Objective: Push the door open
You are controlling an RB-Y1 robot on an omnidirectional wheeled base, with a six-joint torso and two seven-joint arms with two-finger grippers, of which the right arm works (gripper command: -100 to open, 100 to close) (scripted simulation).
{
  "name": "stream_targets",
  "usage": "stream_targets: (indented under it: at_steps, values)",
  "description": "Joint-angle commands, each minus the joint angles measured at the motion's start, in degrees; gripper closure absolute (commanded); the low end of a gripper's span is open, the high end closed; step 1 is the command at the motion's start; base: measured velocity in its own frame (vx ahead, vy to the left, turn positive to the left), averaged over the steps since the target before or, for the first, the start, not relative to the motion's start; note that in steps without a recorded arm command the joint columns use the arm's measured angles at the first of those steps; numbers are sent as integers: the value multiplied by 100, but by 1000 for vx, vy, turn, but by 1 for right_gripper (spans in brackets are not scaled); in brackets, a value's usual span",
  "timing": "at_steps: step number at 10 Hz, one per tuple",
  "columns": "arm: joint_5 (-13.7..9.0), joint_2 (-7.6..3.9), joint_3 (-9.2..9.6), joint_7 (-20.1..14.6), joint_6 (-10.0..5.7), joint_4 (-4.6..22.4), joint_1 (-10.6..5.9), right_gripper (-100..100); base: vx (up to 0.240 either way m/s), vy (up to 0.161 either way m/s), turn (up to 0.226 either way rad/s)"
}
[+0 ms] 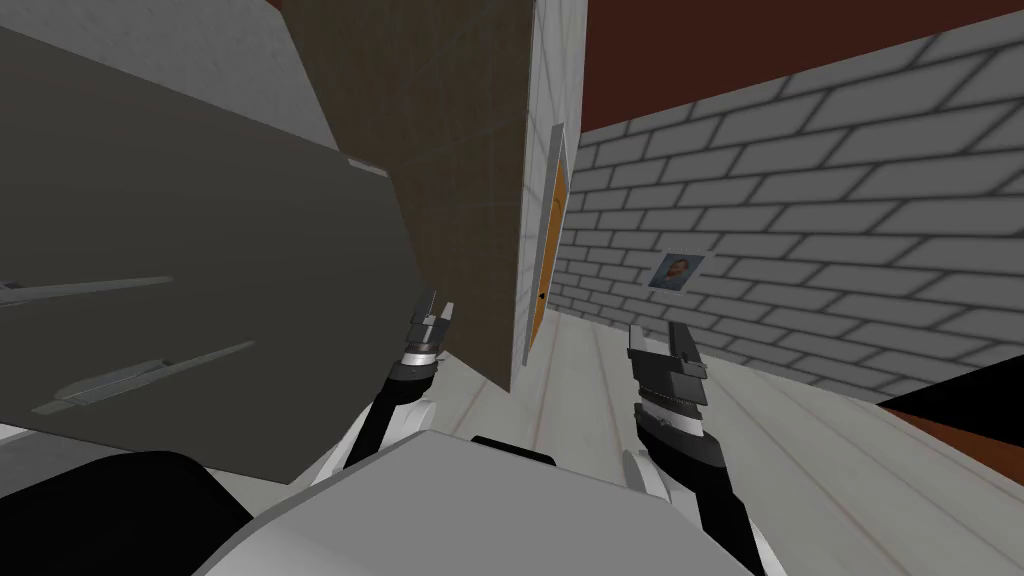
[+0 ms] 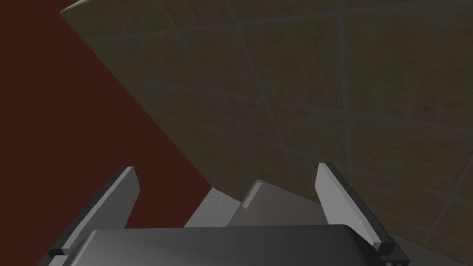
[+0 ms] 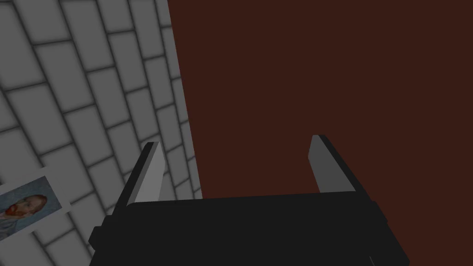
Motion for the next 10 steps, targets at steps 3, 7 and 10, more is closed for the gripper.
stream_targets:
  at_steps: [3, 7, 10]
  values:
    - [318, -138, 13, 233, 17, 393, -222, -100, 74, -131, 172]
    - [759, -270, 31, 558, 40, 939, -531, -100, 76, -185, 163]
    - [1028, -331, 41, 756, 54, 1273, -719, -100, 65, -149, 152]
